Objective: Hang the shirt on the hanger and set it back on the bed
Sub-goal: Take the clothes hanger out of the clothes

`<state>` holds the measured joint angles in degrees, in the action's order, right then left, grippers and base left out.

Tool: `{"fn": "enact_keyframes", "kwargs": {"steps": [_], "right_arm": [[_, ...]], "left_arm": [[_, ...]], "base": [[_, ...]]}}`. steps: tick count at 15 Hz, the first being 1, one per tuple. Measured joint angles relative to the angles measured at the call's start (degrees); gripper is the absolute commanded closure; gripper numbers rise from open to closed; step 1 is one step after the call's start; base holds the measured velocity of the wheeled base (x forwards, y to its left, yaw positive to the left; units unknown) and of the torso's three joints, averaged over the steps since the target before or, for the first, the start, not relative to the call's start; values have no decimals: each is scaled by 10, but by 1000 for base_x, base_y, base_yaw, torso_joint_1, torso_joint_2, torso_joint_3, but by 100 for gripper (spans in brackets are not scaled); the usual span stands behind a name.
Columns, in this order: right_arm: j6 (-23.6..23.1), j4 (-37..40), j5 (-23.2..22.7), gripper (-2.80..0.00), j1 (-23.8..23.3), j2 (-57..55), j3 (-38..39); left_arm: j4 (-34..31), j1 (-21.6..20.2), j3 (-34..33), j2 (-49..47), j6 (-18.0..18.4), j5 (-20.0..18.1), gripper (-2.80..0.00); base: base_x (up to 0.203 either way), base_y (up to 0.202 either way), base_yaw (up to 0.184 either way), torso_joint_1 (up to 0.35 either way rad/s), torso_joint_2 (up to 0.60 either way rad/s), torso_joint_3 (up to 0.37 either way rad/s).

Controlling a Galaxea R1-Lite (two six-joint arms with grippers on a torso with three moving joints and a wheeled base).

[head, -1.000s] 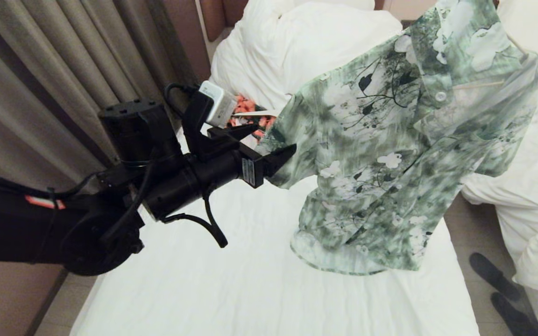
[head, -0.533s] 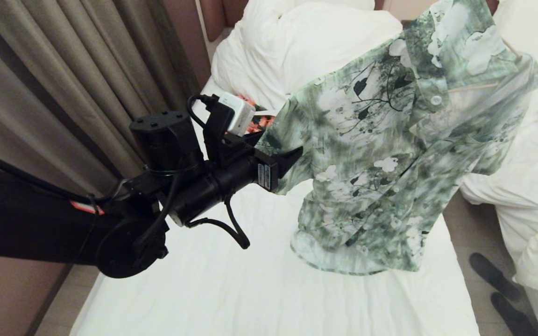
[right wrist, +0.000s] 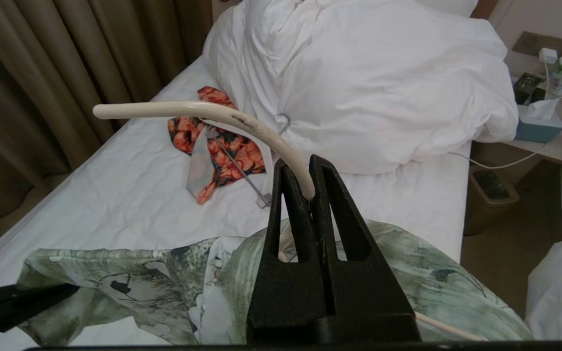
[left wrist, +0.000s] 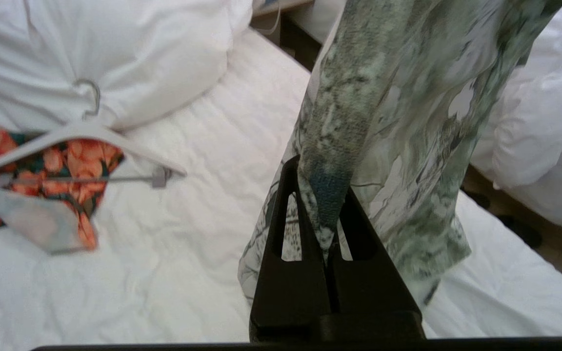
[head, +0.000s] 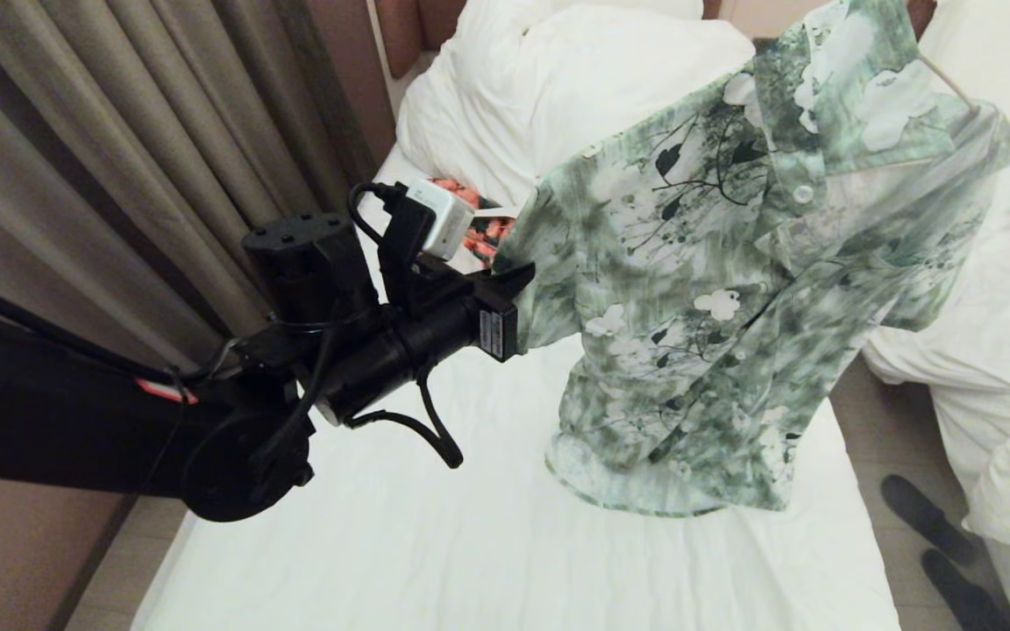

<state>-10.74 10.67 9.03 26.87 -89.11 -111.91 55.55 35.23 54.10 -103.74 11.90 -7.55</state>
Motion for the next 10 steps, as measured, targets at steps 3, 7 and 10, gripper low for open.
{"fn": "enact_keyframes", "kwargs": {"steps": [3,7,10], "right_arm": [[-1,0,0,0,-6,-1,-4],[-2,-2,-2,0,-20,-1,-6],[-2,-2,-3,0,-30,0,-6]], "left_arm": [[22,-25,-10,-1,0,-42,0],[18,-53,-19,4,3,-78,0],[17,-68,-18,-1,3,-80,0]], "base": [[0,0,0,0,0,0],[0,0,0,0,0,0],[0,0,0,0,0,0]]}}
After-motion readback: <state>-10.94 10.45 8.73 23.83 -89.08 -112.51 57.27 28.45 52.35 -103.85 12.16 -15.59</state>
